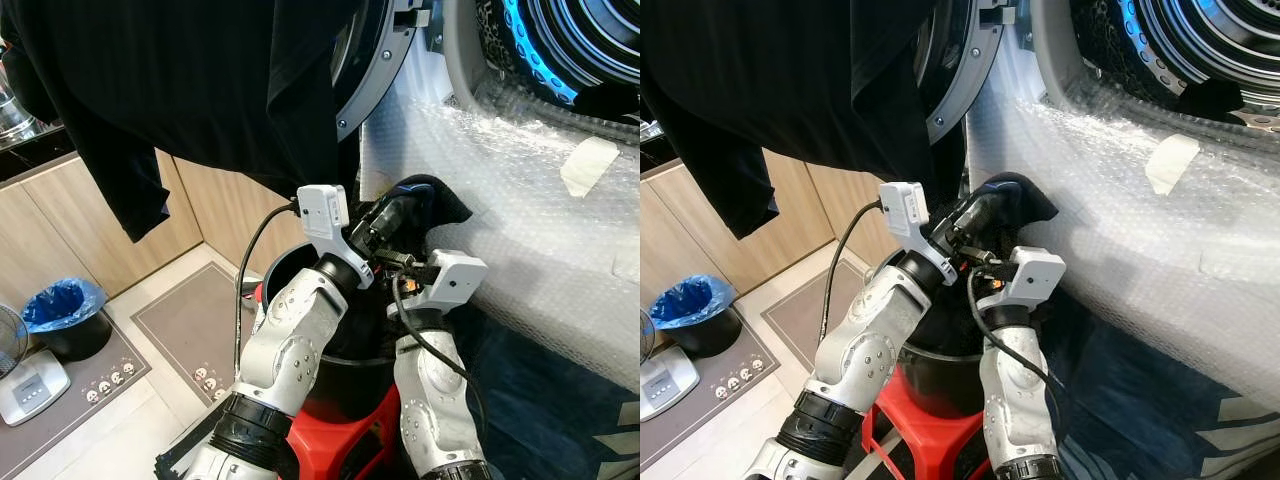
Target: Clothes washing
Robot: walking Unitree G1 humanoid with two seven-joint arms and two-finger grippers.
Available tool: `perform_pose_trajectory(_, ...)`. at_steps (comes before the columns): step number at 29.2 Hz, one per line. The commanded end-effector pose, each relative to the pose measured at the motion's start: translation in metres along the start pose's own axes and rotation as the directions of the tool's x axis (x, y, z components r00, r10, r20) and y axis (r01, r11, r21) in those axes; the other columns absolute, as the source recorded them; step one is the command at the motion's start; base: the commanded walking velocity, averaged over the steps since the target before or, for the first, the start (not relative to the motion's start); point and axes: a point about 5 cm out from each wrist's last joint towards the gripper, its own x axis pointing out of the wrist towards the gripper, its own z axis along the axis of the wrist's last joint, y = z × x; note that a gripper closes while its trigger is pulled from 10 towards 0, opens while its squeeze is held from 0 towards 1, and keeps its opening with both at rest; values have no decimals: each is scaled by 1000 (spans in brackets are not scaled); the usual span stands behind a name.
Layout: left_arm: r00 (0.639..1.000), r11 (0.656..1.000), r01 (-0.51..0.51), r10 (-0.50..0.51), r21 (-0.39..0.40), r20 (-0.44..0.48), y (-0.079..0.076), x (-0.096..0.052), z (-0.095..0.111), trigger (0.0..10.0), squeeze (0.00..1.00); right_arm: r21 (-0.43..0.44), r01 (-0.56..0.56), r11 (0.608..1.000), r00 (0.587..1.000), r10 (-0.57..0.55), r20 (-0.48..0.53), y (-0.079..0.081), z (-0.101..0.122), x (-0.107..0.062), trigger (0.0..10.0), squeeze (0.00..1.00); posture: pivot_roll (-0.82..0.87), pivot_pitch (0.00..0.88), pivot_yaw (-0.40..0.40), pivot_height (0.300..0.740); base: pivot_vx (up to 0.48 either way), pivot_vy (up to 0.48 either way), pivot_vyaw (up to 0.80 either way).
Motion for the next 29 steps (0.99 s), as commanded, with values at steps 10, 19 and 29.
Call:
perform_pose_trajectory(10, 989, 983, 138, -130, -118, 77, -45, 18, 0, 10000, 0, 150, 24, 988, 999, -27, 20, 6, 1, 4, 0, 0, -140, 99, 71, 740, 0, 0, 0)
perform_pose_trajectory(19, 981, 982, 175, -169, -73, 92, -47, 17, 7, 10000, 0, 176, 11, 984, 999, -18, 37, 1, 3, 4, 0, 0, -134, 85, 70, 740, 0, 0, 0)
perform_pose_trajectory(29, 957, 960, 279, -276, -23, 92, -59, 5, 9, 10000, 0, 223, 7, 975, 997, -25, 79, -7, 11, 5, 0, 0, -134, 85, 67, 740, 0, 0, 0)
